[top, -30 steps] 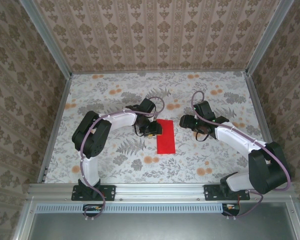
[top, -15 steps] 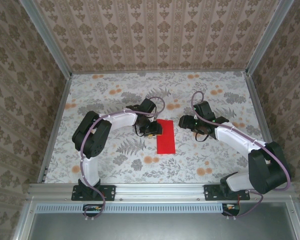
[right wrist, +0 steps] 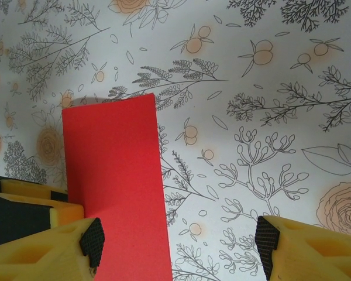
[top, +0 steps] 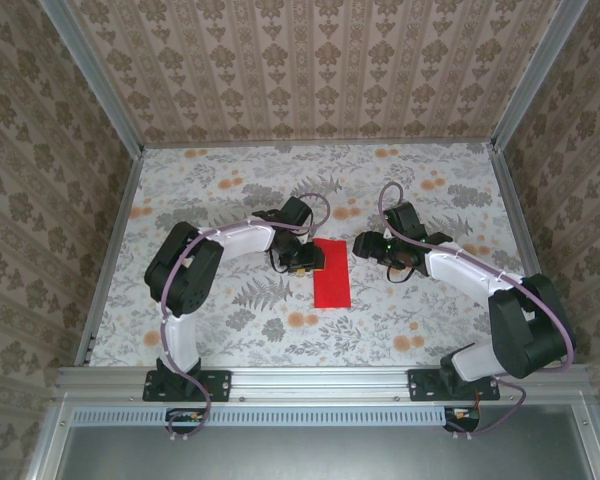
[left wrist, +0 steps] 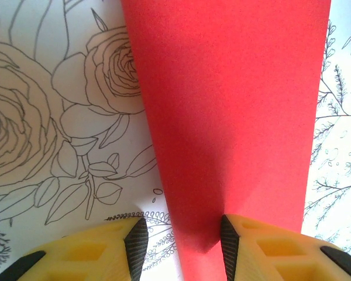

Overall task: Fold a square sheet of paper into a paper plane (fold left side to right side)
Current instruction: First fold in half a square sheet of paper at the center of the table, then hold the square sheet of paper at the center of the table.

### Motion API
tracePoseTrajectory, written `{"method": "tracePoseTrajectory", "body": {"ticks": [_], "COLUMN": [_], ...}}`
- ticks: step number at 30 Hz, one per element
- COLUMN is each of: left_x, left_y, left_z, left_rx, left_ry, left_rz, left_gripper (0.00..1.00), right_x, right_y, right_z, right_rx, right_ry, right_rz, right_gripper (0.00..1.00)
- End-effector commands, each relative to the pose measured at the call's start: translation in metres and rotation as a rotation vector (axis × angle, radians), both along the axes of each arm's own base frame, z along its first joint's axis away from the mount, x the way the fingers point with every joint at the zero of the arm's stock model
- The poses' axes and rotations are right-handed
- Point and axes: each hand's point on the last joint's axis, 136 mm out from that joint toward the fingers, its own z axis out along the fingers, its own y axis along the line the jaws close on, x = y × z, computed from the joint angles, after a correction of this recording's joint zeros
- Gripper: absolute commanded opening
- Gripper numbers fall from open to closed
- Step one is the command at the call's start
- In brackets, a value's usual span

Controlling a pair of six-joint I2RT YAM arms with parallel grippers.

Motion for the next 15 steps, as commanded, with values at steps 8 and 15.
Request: {"method": "tracePoseTrajectory", "body": {"ticks": [8,15], "left_x": [-0.0125,-0.0121], "left_y": [0.0029,0.0023], "left_z": [-0.0357,-0.0376], "left_rx": [0.078,0.074], "left_ry": [0.045,0.052], "left_rz": [-0.010,0.000], "left_gripper": [0.43,0.43], "right_x": [-0.0028,-0.0032], "right_y": [0.0084,0.0094], "right_z": [-0.0051,-0.0051], "right_rx": [0.027,0.028], "right_ry": [0.024,0.025], "right_rz": [0.016,0.021], "right_gripper": [0.72,0.72]}}
